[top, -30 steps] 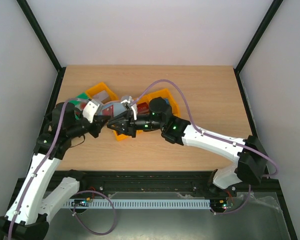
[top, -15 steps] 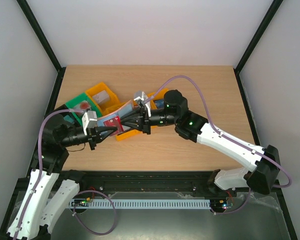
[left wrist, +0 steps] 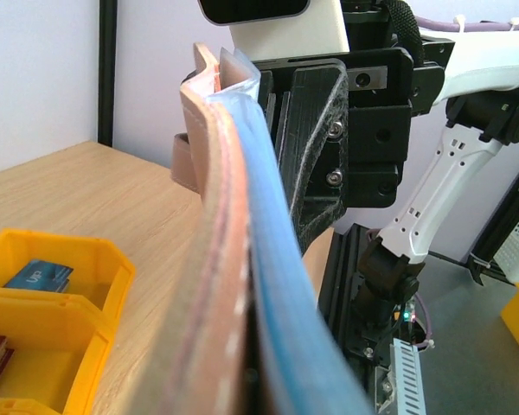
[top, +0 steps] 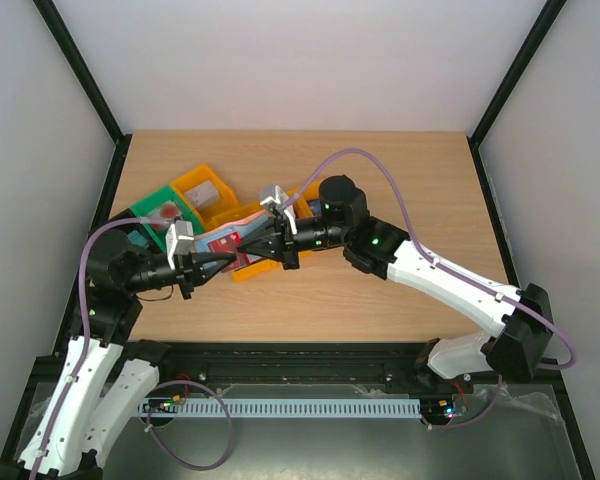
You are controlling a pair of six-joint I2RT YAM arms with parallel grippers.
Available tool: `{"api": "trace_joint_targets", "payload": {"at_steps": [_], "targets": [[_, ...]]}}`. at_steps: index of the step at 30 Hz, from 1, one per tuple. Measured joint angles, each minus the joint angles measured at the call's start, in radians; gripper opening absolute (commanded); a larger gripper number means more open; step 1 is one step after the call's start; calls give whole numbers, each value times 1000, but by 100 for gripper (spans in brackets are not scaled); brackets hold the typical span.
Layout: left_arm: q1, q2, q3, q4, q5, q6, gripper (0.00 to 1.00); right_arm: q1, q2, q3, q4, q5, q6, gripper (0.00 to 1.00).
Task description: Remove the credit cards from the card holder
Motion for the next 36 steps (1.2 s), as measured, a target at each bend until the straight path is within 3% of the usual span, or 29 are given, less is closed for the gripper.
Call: {"api": "trace_joint_targets", "payload": {"at_steps": [2, 5, 11, 18, 21, 30, 36], "targets": [[0, -2, -2, 2, 2, -7, 2, 0, -1, 0, -2, -5, -7, 2], [0, -8, -5, 14, 10, -16, 20, 0, -6, 0, -3, -15, -14, 2], [-6, -18, -34, 79, 37, -60, 19, -11, -18, -18, -2, -39, -11, 2], [-6, -20, -43, 107, 46, -101, 28, -40, -32, -25, -6, -48, -14, 2], [-2, -24, -44, 116, 49, -110, 25, -49, -45, -25, -18, -48, -23, 2], [3, -28, -47, 124, 48, -122, 3, -54, -65, -25, -52, -51, -53, 2], [5, -28, -50, 120, 50, -121, 2, -55, -72, -24, -82, -56, -79, 8]]}}
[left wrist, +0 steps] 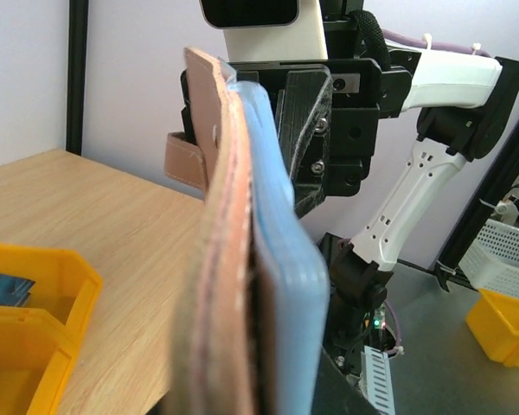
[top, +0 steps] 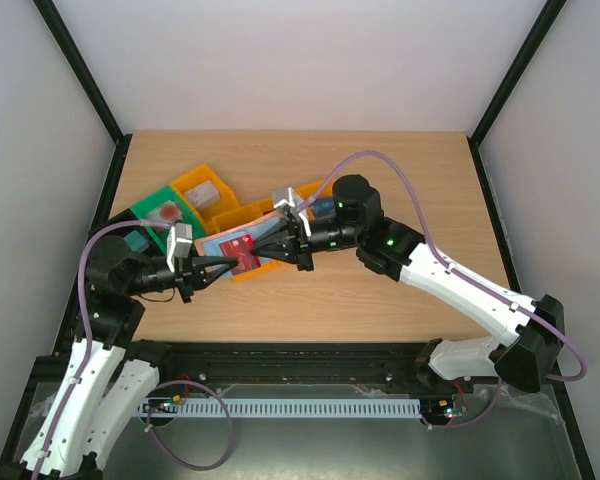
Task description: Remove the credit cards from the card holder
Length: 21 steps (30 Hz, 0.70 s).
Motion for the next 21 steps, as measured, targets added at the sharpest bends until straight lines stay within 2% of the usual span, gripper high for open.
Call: {"api": "trace_joint_targets", "payload": {"at_steps": [12, 17, 21], "targets": [[6, -15, -8, 0, -21, 21, 2, -6, 2, 0, -19, 84, 5, 14], [9, -17, -13, 1, -21, 32, 2, 2, 7, 0, -19, 99, 12, 22], [9, -18, -17, 2, -18, 35, 2, 29, 19, 2, -15, 111, 7, 23]]}}
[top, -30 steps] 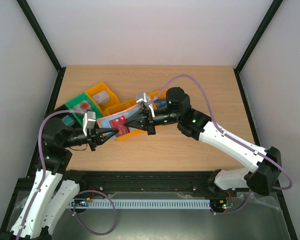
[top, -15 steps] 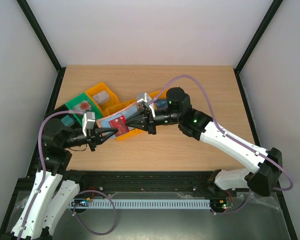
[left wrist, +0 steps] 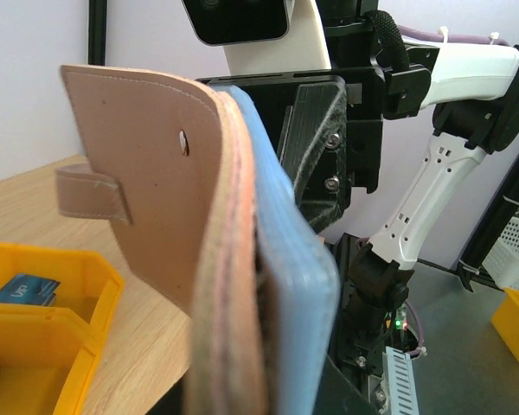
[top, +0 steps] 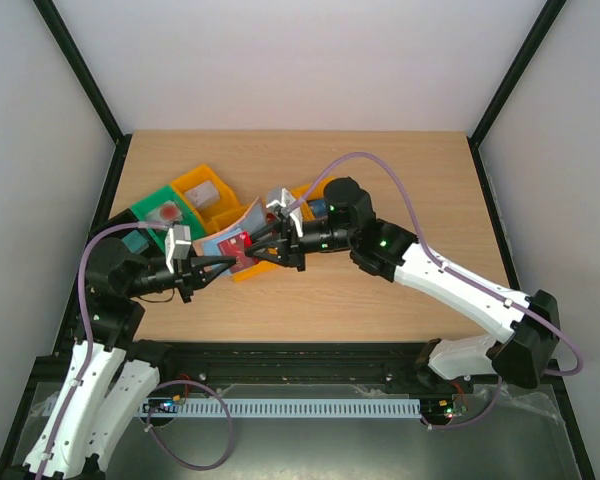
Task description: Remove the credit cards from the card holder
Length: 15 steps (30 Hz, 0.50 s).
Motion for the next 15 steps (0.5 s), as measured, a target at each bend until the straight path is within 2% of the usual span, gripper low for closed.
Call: {"api": "trace_joint_targets", "payload": {"at_steps": [2, 5, 7, 9, 15], "targets": [[0, -1, -6, 3, 3, 0, 2, 15, 12, 6, 0, 1, -2, 19], [0, -7, -14, 6, 6, 0, 2, 24, 22, 11, 4, -11, -1, 2], [1, -9, -14, 6, 4, 0, 2, 24, 21, 11, 10, -25, -5, 2], [3, -12, -14, 7, 1, 0, 11, 24, 18, 11, 11, -40, -6, 2], [-1, -16, -16, 29, 13, -4, 20, 11, -12, -3, 16, -50, -2, 2]]}}
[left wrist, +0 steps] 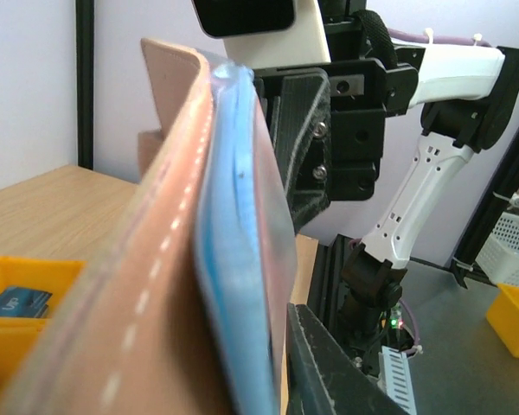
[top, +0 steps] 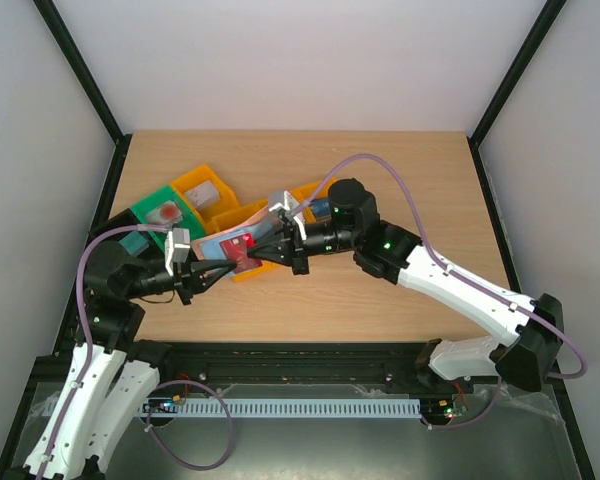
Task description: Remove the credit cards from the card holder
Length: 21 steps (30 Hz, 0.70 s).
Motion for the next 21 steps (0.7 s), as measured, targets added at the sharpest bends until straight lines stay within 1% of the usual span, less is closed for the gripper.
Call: {"api": "trace_joint_targets", "payload": {"at_steps": [2, 3, 5, 6, 13, 15, 17, 19, 21], "targets": [[0, 0, -1, 7, 5, -4, 21, -11, -9, -1, -1, -3, 0, 2], [0, 0, -1, 9, 4, -3, 17, -16, -12, -1, -3, -5, 0, 2], [0, 0, -1, 12, 3, -5, 5, -23, -16, -1, -8, -10, -2, 2], [0, 0, -2, 14, 2, -3, 3, -25, -16, -1, -11, -14, -5, 2], [0, 0, -4, 5, -6, -3, 2, -31, -16, 1, -32, -23, -35, 2], [-3, 0, -4, -9, -15, 7, 2, -34, -16, 1, -44, -21, -47, 10], [-5, 0, -4, -23, -17, 16, 2, -37, -17, 1, -58, -18, -51, 13], [-5, -7, -4, -24, -23, 18, 2, -55, -18, 1, -65, -24, -50, 13], [-4, -10, -4, -23, -28, 18, 2, -63, -14, 3, -65, -44, -40, 11]]}}
